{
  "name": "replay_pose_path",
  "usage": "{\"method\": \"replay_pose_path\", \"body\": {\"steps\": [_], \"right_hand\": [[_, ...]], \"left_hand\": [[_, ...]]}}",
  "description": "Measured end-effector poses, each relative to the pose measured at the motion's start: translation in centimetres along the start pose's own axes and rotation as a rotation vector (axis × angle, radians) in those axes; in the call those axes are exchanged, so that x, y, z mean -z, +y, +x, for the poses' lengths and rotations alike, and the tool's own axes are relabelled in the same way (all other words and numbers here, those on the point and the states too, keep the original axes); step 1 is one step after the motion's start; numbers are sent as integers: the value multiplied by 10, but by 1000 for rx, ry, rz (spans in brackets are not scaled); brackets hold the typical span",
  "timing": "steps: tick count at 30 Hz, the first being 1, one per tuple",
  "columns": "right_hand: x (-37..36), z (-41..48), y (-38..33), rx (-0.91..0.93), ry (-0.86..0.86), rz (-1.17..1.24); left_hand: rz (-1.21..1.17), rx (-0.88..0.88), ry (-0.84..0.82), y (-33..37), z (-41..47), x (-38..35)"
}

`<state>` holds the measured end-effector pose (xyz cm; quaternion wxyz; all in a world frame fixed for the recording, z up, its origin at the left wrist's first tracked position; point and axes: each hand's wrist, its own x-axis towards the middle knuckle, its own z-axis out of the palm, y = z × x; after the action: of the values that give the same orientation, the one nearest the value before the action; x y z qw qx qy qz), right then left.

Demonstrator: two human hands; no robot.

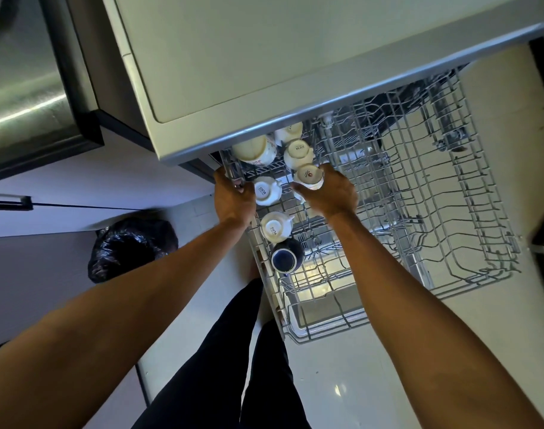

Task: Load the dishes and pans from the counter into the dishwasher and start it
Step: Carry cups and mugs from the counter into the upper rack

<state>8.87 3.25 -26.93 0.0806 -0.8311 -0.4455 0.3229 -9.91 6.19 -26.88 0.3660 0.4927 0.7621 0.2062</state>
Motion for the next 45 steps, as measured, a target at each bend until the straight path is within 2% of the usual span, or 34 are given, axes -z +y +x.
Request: {"method": "replay_pose_path", "body": {"steps": [5,9,15,18,22,25,29,34,41,45], "right_hand": [[23,-26,0,-26,60,-73],[45,-58,-12,33,101,-85],[75,-115,-54,184,135,-58],[85,-143,-101,308,155,-52],[86,-175,-193,477,159,20],[76,-187,-274,657,171,5],[47,-191,-385,813,159,-11],[-9,-177,-512,942,101,-61],[-81,-149,-673,999,75,-75],[-103,-130,-743,1010,90,-54]], "left_hand": [[42,-81,4,3,-10,16],[-72,-174,19,4,-38,47],[-36,-308,-1,-3,-69,122],[-39,-434,88,-2,-70,175],[-74,-526,313,2,-52,265],[-87,-489,439,-8,-25,334],[45,-447,556,-43,29,422],[193,-255,667,-95,90,502],[213,-126,761,-154,145,573],[121,51,801,-180,166,589]]}}
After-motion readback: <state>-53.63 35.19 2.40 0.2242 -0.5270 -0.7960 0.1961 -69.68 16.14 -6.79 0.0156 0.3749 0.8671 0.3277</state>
